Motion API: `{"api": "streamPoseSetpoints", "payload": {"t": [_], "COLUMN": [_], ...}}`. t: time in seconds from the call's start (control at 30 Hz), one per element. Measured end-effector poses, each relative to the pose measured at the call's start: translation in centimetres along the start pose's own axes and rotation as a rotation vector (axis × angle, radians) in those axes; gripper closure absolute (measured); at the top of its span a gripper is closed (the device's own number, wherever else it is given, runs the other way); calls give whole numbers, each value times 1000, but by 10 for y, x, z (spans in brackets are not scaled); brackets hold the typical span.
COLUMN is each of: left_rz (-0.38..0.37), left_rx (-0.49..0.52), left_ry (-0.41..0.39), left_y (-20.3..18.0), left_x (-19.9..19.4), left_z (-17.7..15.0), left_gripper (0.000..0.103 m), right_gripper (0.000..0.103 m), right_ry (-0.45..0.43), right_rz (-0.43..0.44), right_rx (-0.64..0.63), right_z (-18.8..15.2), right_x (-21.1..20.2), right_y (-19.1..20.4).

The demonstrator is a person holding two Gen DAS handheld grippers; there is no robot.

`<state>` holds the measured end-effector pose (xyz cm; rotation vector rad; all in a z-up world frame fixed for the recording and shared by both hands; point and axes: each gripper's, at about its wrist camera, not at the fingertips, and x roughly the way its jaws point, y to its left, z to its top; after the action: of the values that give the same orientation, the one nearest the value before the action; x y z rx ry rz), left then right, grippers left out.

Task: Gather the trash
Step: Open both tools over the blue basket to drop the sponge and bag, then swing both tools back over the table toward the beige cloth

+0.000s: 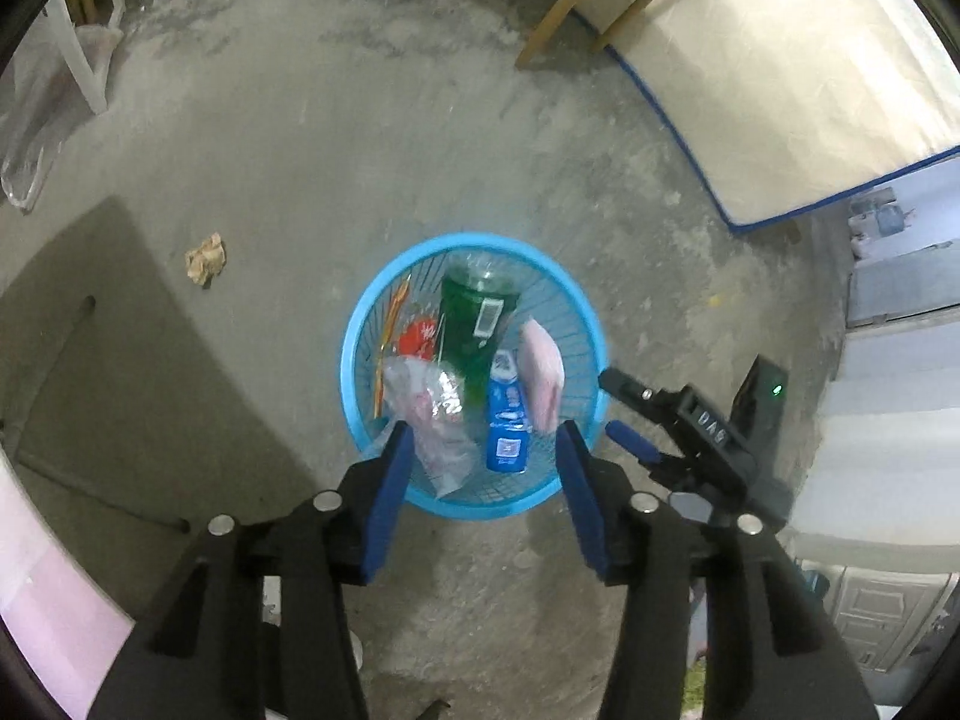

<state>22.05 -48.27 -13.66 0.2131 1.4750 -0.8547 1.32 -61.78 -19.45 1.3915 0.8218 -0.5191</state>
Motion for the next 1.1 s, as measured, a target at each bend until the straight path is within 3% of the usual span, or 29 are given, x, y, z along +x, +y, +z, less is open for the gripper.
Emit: {"api": "streamPoseSetpoints", "payload": {"t": [0.17, 0.3, 0.5, 0.6, 0.7, 0.83, 0.97, 1.1], "left_rz": [-34, -78, -87, -38, 12, 127, 116, 70], "left_rx": [33, 52, 103, 124, 135, 20, -108, -101], "left_ry": [-70, -139, -304, -430, -525, -626, -686, -674], "left_y": [-1, 7, 47, 82, 121, 187, 242, 271], "left_x": [-51, -100, -191, -239, -273, -307, -325, -327], "left_z": [-11, -32, -87, -127, -167, -225, -258, -252], "left_gripper": [47, 40, 31, 25, 18, 16, 16, 16], "right_gripper": [9, 9, 9, 9, 9, 9, 10, 22], "right_ry": [-52, -104, -156, -152, -125, -84, 24, 139], "right_rz": [-4, 27, 70, 87, 116, 184, 238, 248], "right_rx": [-36, -103, -290, -407, -532, -740, -1002, -1076], "right_z": [-1, -24, -76, -104, -135, -192, -267, -310], "right_x": [-5, -31, -78, -95, -99, -95, -62, -17], "right_y": [10, 28, 89, 131, 175, 241, 311, 349]}}
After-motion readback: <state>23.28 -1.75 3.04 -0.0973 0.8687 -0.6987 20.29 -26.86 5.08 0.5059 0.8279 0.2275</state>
